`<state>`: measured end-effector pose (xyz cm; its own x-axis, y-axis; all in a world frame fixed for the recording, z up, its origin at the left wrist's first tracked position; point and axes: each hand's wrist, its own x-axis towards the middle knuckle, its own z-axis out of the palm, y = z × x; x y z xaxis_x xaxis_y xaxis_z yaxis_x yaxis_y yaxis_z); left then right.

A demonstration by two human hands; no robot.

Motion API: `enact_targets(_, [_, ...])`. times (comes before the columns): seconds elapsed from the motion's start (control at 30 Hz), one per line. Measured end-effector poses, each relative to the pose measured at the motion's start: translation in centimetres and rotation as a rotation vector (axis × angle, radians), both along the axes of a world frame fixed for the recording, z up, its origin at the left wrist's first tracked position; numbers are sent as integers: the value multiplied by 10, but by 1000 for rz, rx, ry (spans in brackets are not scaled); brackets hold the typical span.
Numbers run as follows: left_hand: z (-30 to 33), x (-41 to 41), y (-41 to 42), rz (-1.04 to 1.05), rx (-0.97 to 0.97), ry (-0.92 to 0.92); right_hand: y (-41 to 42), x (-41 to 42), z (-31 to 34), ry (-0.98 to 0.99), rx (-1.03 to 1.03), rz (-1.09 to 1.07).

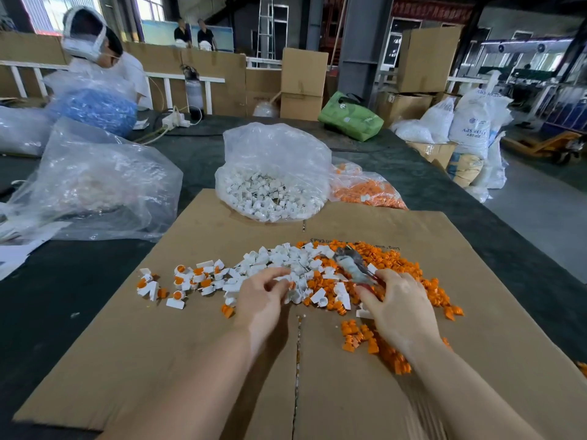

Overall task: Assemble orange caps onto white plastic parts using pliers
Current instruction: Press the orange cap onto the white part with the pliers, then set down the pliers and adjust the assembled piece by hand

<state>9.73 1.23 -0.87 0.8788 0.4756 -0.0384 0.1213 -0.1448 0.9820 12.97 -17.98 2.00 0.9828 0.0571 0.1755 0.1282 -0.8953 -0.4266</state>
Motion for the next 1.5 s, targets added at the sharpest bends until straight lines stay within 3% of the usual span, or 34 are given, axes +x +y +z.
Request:
enact_targets(0.13, [-6, -7, -4, -128, 118, -6, -9, 8, -15, -39, -231, -48])
enact_targets(0.4, [-11, -8, -3, -95, 199, -83, -9, 14, -27, -99, -388, -125])
enact_targets(0.47, [-11, -8, -3, -101, 206, -88, -2, 10, -21, -200, -443, -86])
enact_targets(0.57, [-12, -7, -3, -122, 210, -90, 16, 0, -23, -499, -202, 152])
enact_targets(0.73, [-11, -6, -3, -174, 300, -109, 49, -25, -37, -500, 41, 446])
enact_targets(0.97, [-9, -16, -3, -241, 188, -79, 58, -27, -42, -493, 146, 368])
enact_targets(1.1, [-11, -16, -6, -300, 322, -77, 56, -28, -41, -491, 176, 355])
enact_targets(1.5, [-9, -18, -4, -275, 327, -91, 53, -30, -40, -425, 251, 419])
